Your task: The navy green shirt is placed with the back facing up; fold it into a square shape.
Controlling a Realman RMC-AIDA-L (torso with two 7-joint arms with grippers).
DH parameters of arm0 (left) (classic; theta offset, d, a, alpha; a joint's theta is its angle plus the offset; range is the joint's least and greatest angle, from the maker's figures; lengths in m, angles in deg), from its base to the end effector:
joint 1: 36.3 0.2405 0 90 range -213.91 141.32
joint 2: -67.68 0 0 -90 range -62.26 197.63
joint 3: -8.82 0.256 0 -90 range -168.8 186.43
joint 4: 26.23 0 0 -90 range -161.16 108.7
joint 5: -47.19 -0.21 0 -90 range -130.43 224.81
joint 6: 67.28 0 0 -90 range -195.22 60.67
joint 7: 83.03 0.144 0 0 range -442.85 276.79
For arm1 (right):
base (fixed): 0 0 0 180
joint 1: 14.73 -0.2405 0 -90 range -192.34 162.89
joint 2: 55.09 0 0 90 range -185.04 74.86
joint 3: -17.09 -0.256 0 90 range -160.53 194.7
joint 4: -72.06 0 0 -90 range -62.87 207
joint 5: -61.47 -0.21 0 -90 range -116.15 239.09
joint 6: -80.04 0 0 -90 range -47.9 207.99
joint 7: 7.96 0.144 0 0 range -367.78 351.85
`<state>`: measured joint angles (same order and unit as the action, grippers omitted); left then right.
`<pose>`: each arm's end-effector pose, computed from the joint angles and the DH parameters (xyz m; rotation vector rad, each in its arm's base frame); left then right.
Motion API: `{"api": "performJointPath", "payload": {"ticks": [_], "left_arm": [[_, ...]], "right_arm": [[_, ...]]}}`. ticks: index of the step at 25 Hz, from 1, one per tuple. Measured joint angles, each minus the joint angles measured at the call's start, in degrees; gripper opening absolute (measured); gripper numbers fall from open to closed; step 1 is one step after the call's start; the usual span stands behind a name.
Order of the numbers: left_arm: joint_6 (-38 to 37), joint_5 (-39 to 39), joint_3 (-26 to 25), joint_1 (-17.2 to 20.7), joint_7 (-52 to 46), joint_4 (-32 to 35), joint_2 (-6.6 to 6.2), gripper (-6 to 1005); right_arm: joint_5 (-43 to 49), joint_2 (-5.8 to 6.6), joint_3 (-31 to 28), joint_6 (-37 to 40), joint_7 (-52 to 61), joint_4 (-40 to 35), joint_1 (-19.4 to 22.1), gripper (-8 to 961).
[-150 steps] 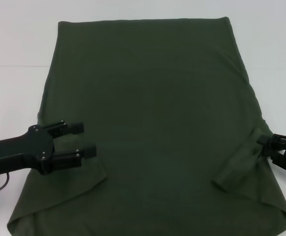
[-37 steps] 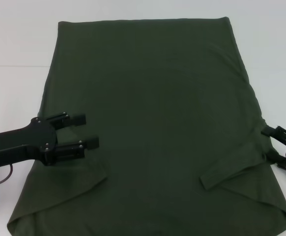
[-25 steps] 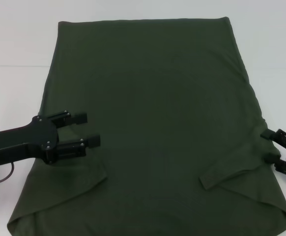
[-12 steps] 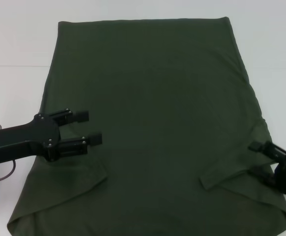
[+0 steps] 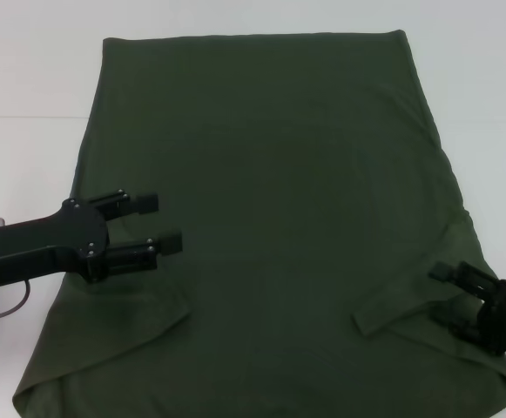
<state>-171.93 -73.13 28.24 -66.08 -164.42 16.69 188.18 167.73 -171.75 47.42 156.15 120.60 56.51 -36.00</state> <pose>-0.2651 0.3079 0.0415 -2.6215 -0.6673 -0.9575 0.3528 0.2767 -0.0239 -1.5735 2.2737 1.1146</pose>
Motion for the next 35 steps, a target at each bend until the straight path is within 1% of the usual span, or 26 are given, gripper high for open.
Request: {"api": "performJointPath", "payload": {"ticks": [12, 23, 28, 31, 35], "left_arm": [[0.1, 0.0, 0.0, 0.0, 0.0, 0.0, 0.0, 842], [0.2, 0.0, 0.0, -0.1, 0.2, -0.1, 0.0, 842], [0.2, 0.0, 0.0, -0.1, 0.2, 0.0, 0.0, 842], [0.1, 0.0, 0.0, -0.1, 0.1, 0.1, -0.01, 842], [0.1, 0.0, 0.0, 0.1, 0.1, 0.2, -0.01, 841]], "right_arm": [[0.1, 0.04, 2.3, -2.5, 1.0, 0.0, -2.1, 925], [0.1, -0.33, 2.5, -3.4, 1.2, -0.2, -2.9, 925], [0.1, -0.47, 2.5, -3.8, 1.2, -0.4, -4.1, 925], [0.1, -0.29, 3.0, -3.2, 1.5, -0.4, -4.5, 925], [0.1, 0.2, 3.1, -1.7, 2.0, -0.2, -3.3, 925]]}}
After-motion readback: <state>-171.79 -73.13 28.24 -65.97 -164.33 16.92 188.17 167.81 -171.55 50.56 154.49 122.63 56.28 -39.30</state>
